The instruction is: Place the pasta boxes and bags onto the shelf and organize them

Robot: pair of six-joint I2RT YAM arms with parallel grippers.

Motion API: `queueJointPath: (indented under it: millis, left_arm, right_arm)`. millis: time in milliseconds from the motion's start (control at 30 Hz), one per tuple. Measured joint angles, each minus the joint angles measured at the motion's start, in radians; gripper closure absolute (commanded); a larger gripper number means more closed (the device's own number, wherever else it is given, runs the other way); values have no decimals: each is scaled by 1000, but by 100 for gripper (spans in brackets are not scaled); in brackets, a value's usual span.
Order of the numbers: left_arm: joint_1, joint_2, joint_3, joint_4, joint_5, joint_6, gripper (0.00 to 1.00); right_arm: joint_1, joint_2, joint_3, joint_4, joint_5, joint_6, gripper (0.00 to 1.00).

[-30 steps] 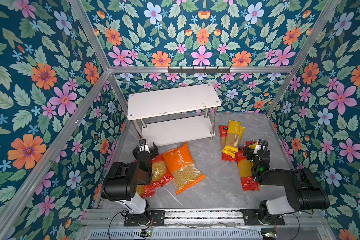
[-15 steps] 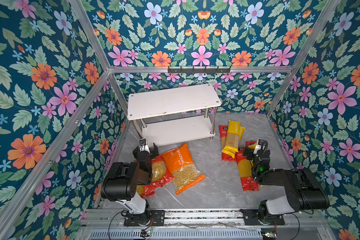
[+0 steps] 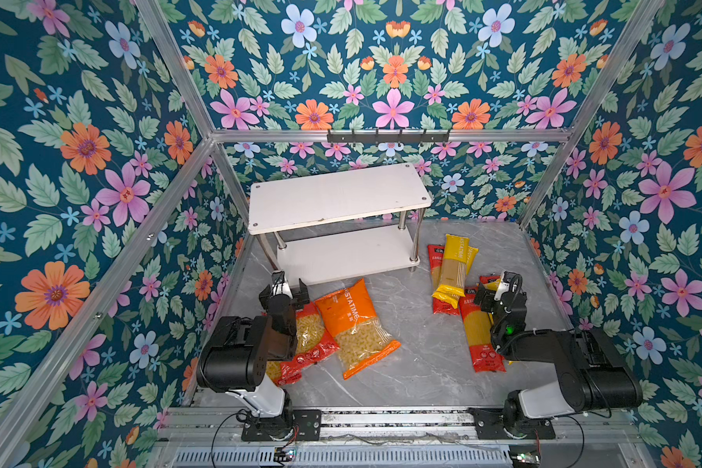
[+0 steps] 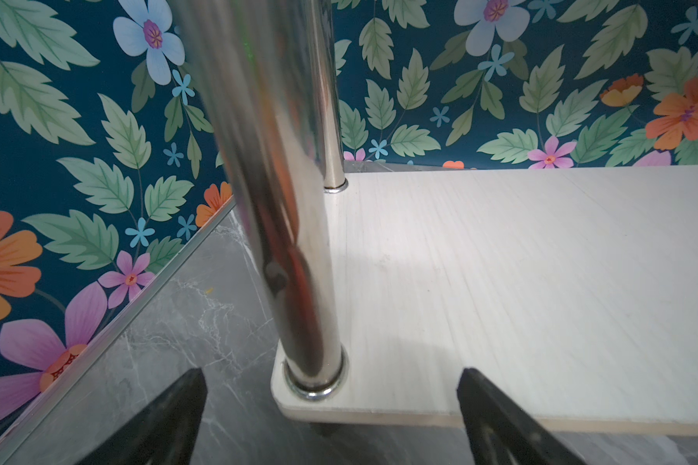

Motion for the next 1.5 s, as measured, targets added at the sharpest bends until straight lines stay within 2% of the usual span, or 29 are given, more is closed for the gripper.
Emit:
queueJointPath:
  millis: [567,667,767,900,967,1067,1100,1133,1200,1233,1300,1400,1500]
  left_arm:
    - [0,0,0,0,0,0,0]
    - [-13,-45,0,-32,-10,4,0]
    - [-44,-152,14,-92,-41,21,0]
    - [-99,-316,7,-204,-139,0,0]
    - [-116,-390,6,-271,-192,-34,0]
    - [-145,-488,30,-420,-265,-113,0]
    - [-150,-521,58,-503,-275,-161,0]
    - [-154,-546,98,-591,-288,-215,0]
    - [-153,-573,183,-757,-292,-328,0]
    - [-148,-579,225,-842,-285,-383,1]
    - [-134,-586,277,-964,-227,-451,10]
    - [-126,-617,292,-1097,-77,-480,19]
    - [-148,-671,258,-1156,52,-521,20]
  right_arm:
    - [-10,0,2,-4,0,7,1]
    - [2,-41,3,-39,4,6,1]
    - [25,-130,69,-167,24,-1,1]
    - [61,-235,197,-357,85,16,1]
    - [81,-280,267,-515,115,65,1]
    - [96,-344,370,-736,103,215,1]
    - [90,-365,383,-783,74,275,6]
    - [72,-382,378,-820,13,332,15]
    - [40,-393,354,-883,-98,423,24]
    - [40,-394,350,-938,-153,478,25]
    - [85,-401,356,-1014,-238,525,26]
    - [225,-429,375,-1096,-269,579,26]
    - [369,-422,373,-1127,-280,616,27]
